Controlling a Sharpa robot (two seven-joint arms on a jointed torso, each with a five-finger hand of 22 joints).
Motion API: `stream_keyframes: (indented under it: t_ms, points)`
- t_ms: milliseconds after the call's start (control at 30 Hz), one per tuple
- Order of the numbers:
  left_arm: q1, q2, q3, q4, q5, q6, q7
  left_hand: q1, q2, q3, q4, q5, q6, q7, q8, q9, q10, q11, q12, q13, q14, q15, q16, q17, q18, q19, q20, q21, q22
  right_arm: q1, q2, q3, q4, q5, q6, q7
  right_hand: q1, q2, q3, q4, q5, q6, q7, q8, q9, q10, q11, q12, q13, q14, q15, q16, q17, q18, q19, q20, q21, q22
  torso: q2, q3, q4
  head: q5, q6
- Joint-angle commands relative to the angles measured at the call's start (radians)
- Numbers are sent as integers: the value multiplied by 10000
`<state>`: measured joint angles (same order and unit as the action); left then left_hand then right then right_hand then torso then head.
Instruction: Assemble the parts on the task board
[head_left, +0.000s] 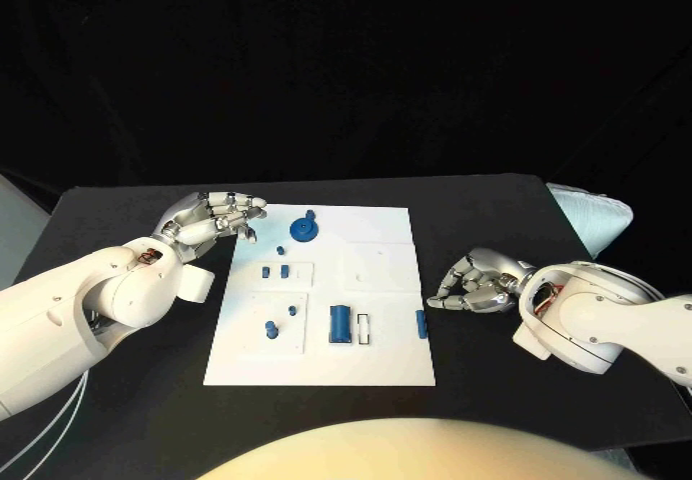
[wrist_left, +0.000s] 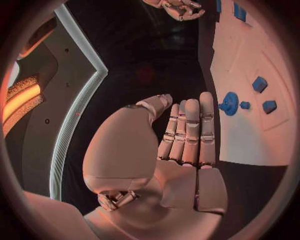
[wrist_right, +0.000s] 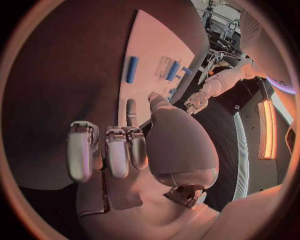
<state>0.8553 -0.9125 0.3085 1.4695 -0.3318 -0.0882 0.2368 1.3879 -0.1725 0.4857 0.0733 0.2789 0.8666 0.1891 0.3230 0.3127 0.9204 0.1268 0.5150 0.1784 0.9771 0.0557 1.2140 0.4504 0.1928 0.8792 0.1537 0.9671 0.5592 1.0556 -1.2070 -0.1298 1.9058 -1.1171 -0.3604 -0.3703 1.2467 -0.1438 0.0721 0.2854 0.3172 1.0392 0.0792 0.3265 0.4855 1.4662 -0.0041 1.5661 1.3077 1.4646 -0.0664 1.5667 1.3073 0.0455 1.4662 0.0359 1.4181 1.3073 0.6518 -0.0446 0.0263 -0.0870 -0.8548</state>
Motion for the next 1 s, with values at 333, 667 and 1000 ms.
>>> stream_keyframes:
  t_ms: [333, 667, 1000]
  points:
    - [-18, 37, 8, 56, 26, 36, 123, -31, 42, 18, 65, -29, -44, -2, 36, 16, -20, -12, 57, -9, -52, 15, 15, 4, -81, 62, 9, -62, -15, -547, 446, -21, -283, -642, 826, -1183, -262, 51, -75, 77, -35, 143, -27, -96, -63, 1046, 49, 47, 2631, 1062, 28, 41, 2635, -124, 620, 52, -86, 1908, 9, -18, 33, -2, 1]
    - [-19, 23, 8, 67, 24, 55, 105, -31, 42, 18, 65, -29, -44, -2, 36, 16, -20, -12, 57, -9, -52, 15, 15, 4, -81, 62, 9, -62, -15, -749, 931, -20, -506, -835, 458, -1497, -579, 117, -242, 79, 112, 186, -41, -131, -88, 1046, 37, 47, 2631, 1062, 17, 41, 2635, -118, 616, 43, -120, 1899, 3, -16, 28, 15, -33]
    - [-20, 2, 8, 58, -35, 65, 60, -31, 42, 12, 83, -30, -43, -5, 53, 16, -12, -17, 74, -8, -51, 12, 18, 4, -81, 74, 7, -76, -27, -828, 1104, -18, -553, -812, 182, -1464, -723, 166, -317, 83, 181, 203, -47, -142, -95, 1046, 32, 47, 2631, 1062, 12, 41, 2635, -122, 623, 39, -105, 1909, 10, -12, 12, 81, -82]
